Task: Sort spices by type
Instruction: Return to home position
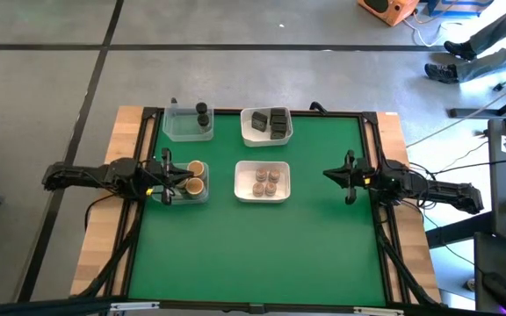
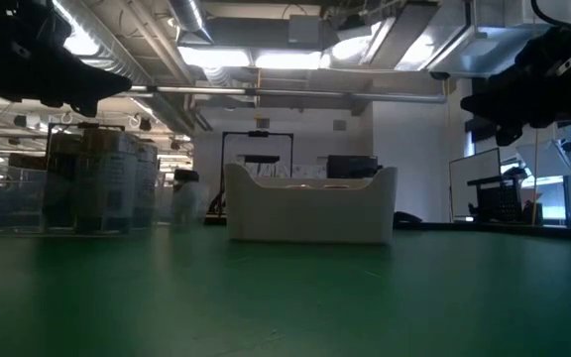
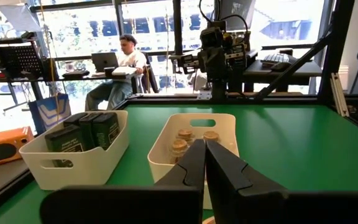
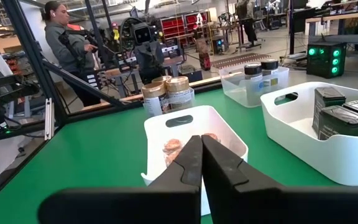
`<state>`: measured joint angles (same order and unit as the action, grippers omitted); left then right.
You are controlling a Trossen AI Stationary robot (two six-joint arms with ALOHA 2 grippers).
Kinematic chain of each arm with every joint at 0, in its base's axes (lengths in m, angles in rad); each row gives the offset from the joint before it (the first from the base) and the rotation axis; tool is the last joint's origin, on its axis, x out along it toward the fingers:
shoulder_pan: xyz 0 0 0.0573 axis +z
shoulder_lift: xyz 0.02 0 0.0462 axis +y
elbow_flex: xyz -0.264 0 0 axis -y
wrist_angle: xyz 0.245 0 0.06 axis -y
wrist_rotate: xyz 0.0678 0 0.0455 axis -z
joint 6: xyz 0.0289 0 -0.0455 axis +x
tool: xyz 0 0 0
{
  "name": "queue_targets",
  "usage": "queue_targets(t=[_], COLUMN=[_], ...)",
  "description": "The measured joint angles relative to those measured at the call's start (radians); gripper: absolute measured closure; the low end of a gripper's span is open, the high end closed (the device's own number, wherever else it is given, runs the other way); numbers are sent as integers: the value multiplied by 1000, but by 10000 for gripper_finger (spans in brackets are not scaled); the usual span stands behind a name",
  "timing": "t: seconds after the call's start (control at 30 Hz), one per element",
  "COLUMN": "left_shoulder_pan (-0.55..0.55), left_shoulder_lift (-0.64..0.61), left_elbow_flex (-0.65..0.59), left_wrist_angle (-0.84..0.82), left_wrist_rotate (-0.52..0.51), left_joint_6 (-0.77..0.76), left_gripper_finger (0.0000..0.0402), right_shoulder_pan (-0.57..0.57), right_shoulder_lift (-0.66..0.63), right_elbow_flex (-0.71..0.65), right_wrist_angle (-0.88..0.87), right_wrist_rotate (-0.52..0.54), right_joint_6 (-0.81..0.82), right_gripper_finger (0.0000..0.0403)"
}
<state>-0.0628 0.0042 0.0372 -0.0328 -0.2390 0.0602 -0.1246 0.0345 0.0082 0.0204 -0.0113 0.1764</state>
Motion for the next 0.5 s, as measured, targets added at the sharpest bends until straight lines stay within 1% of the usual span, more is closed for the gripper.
queue_targets(t=[0.5], left_shoulder_pan=[0], left_shoulder_lift=[0], left_elbow_flex=[0], left_wrist_angle=[-1], left_wrist_rotate=[0], left_joint_6=[0], left_gripper_finger=[398], right_shoulder_pan=[0], right_shoulder_lift=[0], right_elbow_flex=[0], right_wrist_angle=[-6], right_wrist_rotate=[0], right_joint_6=[1], right_gripper_finger=[393])
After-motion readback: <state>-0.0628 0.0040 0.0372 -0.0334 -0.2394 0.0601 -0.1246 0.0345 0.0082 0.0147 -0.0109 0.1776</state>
